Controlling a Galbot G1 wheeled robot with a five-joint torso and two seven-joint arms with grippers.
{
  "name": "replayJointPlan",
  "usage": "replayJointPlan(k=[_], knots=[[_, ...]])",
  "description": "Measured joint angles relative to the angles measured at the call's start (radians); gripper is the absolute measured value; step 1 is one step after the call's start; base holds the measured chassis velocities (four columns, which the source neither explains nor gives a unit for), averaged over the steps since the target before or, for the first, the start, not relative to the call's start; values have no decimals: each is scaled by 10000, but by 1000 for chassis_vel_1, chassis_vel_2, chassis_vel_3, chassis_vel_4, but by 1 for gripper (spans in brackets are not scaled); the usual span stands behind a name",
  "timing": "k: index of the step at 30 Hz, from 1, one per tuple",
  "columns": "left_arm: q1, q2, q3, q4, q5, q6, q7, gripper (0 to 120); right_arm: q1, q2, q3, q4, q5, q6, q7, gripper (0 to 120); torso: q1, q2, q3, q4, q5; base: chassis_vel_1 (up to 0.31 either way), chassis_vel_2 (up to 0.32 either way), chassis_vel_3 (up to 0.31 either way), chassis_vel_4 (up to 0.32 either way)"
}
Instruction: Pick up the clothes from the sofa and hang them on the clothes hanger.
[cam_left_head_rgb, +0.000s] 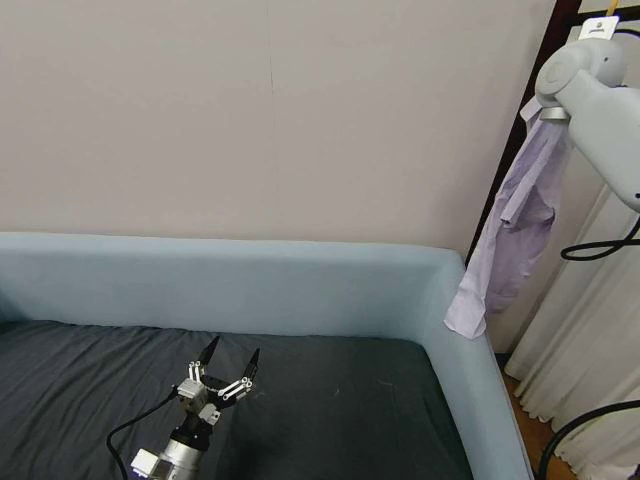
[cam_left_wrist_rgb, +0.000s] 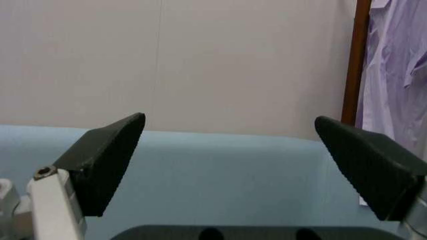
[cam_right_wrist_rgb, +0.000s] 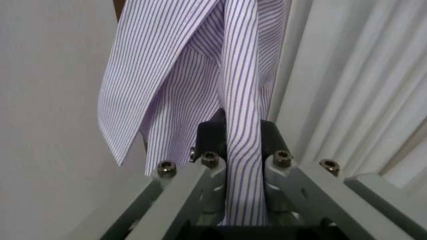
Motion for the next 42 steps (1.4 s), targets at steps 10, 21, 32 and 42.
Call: replayJointPlan(k=[10, 21, 32, 42], knots=[[283, -84, -79, -134, 23, -39, -10, 100, -496, -543, 266, 1004, -304, -148, -511, 13, 0, 0, 0, 2, 0, 0, 0, 0, 0], [751, -254, -114, -489, -398, -171, -170, 100, -4731, -3719, 3053, 7528, -3346, 3566, -3289, 54, -2, 2, -3, -8, 2, 0, 0, 0, 0], [1623, -1251, -29, -1615, -32, -220, -1466, 100, -11043, -3798, 4781, 10829, -5453, 7750, -6582, 91, -1, 0, 1, 4, 4, 0, 0, 0, 0], [2534, -1911, -123, -2087, 1069, -1055, -2536, 100, -17227, -800, 7376, 10361, -9216, 9276, -7764, 100, -1, 1, -2, -7, -1, 0, 0, 0, 0]])
